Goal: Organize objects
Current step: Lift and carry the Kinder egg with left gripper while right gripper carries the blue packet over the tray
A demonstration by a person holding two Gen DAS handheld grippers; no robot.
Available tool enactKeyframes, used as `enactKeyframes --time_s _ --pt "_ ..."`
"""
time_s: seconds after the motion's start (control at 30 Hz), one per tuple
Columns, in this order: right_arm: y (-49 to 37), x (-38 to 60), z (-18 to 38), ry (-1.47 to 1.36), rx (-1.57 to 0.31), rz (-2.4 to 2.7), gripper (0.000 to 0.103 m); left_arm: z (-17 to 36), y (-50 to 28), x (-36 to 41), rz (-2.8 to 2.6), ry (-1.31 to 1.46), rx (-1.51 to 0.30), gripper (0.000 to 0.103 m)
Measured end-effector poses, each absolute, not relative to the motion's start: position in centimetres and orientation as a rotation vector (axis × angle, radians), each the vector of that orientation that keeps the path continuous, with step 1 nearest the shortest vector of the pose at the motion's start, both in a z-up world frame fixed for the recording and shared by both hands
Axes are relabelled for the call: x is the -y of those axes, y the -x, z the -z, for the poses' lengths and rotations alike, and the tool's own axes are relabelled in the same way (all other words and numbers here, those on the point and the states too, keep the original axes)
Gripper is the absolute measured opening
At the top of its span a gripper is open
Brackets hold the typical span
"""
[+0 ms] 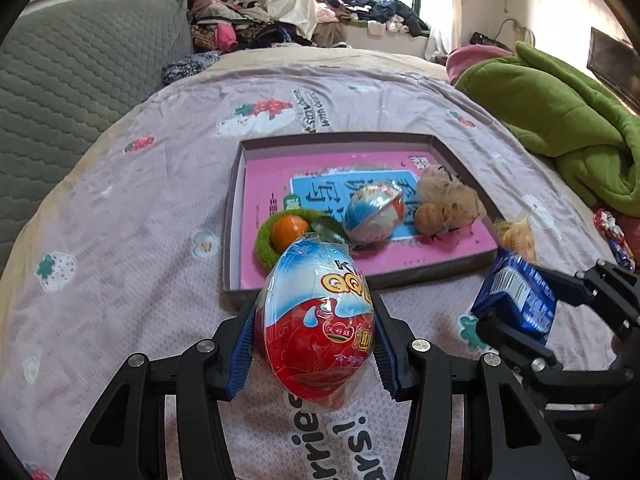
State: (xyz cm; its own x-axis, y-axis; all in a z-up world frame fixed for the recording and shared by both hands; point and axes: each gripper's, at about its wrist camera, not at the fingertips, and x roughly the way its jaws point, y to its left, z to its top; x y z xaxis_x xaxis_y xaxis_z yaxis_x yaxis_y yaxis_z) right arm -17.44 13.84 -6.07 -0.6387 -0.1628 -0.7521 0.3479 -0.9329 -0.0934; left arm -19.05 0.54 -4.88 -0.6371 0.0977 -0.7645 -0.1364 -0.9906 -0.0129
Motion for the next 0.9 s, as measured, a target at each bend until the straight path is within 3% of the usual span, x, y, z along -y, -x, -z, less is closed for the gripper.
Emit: enactKeyframes --time_s 0.9 --pt "20.5 -16.1 -1.1 -0.982 -0.183 2.74 0.053 -1.3 20.7 -1.1 -2.811 1.125 -0.081 0.053"
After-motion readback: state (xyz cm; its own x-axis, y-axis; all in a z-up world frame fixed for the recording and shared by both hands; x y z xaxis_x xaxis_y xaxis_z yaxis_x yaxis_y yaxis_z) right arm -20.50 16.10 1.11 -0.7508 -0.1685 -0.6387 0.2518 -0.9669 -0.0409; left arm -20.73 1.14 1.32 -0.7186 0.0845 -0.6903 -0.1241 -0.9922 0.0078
